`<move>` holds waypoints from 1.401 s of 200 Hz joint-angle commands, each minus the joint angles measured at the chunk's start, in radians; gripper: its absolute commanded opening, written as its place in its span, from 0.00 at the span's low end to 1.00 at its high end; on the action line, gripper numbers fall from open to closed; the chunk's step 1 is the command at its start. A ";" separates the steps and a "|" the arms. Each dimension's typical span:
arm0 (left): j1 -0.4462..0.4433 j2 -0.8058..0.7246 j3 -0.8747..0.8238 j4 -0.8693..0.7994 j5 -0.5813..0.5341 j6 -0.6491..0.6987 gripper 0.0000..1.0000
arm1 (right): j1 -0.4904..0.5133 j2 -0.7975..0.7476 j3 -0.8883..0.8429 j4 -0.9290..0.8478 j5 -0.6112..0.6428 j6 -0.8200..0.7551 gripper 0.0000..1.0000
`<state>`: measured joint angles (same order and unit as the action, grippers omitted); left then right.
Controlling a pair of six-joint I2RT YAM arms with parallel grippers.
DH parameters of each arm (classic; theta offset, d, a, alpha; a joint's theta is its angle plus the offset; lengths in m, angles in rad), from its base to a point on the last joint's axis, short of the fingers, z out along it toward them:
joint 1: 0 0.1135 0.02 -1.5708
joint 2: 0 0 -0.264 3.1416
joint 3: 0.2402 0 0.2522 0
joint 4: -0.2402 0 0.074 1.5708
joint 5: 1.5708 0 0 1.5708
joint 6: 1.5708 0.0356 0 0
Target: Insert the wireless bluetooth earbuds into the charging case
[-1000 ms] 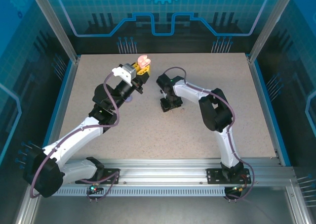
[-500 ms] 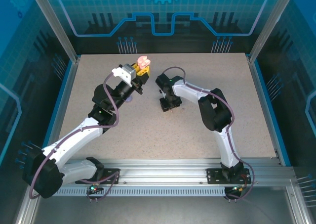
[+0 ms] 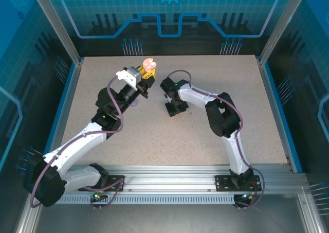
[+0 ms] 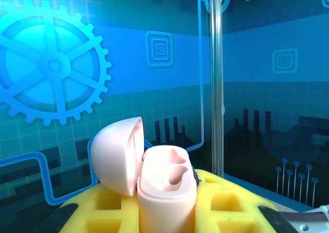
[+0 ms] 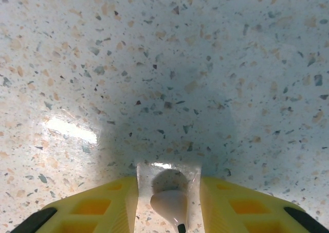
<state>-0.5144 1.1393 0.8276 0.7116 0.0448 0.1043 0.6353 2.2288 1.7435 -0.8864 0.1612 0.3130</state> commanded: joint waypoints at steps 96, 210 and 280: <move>-0.005 -0.009 -0.001 0.019 0.013 -0.012 0.00 | 0.017 -0.017 -0.030 -0.039 0.038 -0.012 0.37; -0.004 -0.009 0.002 0.014 0.021 -0.017 0.00 | 0.005 -0.060 -0.081 -0.020 0.038 -0.008 0.35; -0.005 -0.009 -0.001 0.007 0.023 -0.022 0.00 | 0.003 -0.023 -0.050 -0.010 0.027 -0.002 0.34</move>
<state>-0.5144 1.1393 0.8276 0.7086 0.0490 0.1036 0.6407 2.1902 1.6810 -0.8600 0.1829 0.3130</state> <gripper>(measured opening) 0.194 0.344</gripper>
